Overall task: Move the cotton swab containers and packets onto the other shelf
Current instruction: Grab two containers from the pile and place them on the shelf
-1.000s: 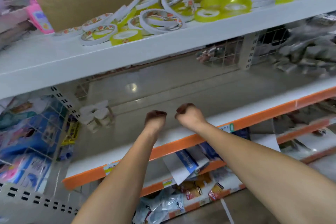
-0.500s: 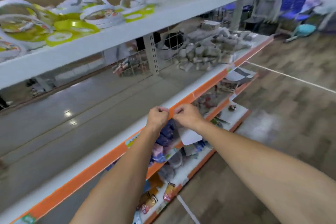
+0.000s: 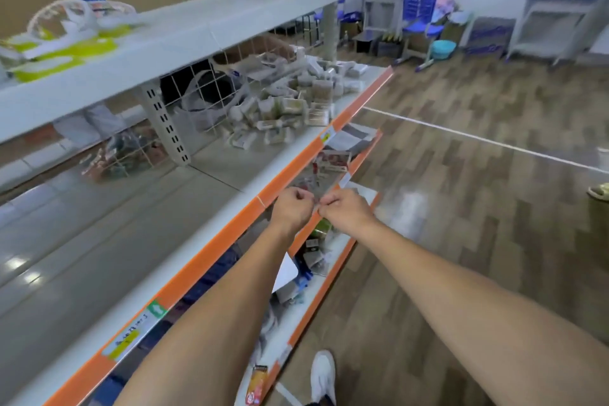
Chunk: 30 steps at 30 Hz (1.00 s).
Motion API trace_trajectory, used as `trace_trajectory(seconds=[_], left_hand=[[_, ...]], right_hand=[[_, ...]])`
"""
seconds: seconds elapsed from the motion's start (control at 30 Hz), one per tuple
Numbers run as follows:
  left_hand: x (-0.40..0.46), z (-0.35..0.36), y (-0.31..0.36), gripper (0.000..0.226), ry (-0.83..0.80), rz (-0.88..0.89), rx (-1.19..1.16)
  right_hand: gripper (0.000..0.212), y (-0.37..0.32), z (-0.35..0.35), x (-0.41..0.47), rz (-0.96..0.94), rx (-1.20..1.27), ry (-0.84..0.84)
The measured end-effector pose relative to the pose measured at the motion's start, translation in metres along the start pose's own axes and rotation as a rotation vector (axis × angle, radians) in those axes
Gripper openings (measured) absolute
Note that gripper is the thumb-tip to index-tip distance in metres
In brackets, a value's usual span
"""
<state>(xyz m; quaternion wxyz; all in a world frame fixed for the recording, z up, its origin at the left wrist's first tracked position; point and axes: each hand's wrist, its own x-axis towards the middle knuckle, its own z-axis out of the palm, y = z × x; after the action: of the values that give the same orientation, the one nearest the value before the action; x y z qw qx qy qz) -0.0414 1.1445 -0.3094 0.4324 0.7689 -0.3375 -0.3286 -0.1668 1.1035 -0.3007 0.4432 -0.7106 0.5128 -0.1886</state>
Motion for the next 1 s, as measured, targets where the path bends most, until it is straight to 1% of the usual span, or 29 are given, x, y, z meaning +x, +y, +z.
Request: trace_trajectory(seconds=[0.07, 0.13, 0.27, 0.43, 0.5, 0.53, 0.6, 0.7, 0.77, 0.8, 0.87, 0.9, 0.97, 1.0], left_hand=[[0.021, 0.016, 0.012, 0.011, -0.022, 0.013, 0.012], [0.046, 0.03, 0.024, 0.011, -0.036, 0.016, 0.02], [0.097, 0.056, 0.05, 0.019, -0.032, 0.053, 0.067], [0.162, 0.084, 0.091, 0.025, -0.001, 0.052, 0.103], [0.183, 0.092, 0.106, 0.021, -0.004, 0.064, 0.15], [0.193, 0.095, 0.112, 0.015, -0.012, 0.066, 0.16], [0.209, 0.101, 0.123, 0.006, -0.025, 0.052, 0.13], [0.236, 0.108, 0.131, 0.019, 0.019, 0.004, 0.165], [0.257, 0.112, 0.132, 0.028, 0.096, -0.03, 0.205], [0.269, 0.114, 0.131, 0.035, 0.141, -0.052, 0.218], [0.29, 0.117, 0.132, 0.055, 0.229, -0.113, 0.255], [0.299, 0.119, 0.132, 0.063, 0.27, -0.146, 0.275], [0.316, 0.121, 0.133, 0.072, 0.34, -0.203, 0.296], [0.322, 0.123, 0.133, 0.074, 0.369, -0.222, 0.285]], right_hand=[[0.01, 0.007, -0.015, 0.021, 0.021, 0.026, 0.034], [0.007, 0.014, -0.031, 0.045, 0.049, 0.036, 0.055], [0.014, 0.024, -0.059, 0.099, 0.084, 0.058, 0.118], [0.011, 0.018, -0.087, 0.165, 0.078, 0.081, 0.131], [0.01, 0.014, -0.099, 0.188, 0.068, 0.097, 0.125], [0.007, 0.013, -0.104, 0.2, 0.066, 0.11, 0.117], [0.007, 0.012, -0.114, 0.221, 0.067, 0.121, 0.111], [0.008, 0.012, -0.126, 0.254, 0.067, 0.1, 0.101], [0.019, 0.012, -0.133, 0.277, 0.05, 0.058, 0.084], [0.019, 0.012, -0.136, 0.289, 0.044, 0.043, 0.072], [0.008, 0.011, -0.14, 0.315, 0.013, 0.054, 0.026], [0.009, 0.008, -0.143, 0.328, -0.014, 0.046, 0.004], [0.006, 0.003, -0.149, 0.352, -0.061, -0.004, -0.06], [0.008, 0.001, -0.151, 0.364, -0.085, -0.034, -0.098]])
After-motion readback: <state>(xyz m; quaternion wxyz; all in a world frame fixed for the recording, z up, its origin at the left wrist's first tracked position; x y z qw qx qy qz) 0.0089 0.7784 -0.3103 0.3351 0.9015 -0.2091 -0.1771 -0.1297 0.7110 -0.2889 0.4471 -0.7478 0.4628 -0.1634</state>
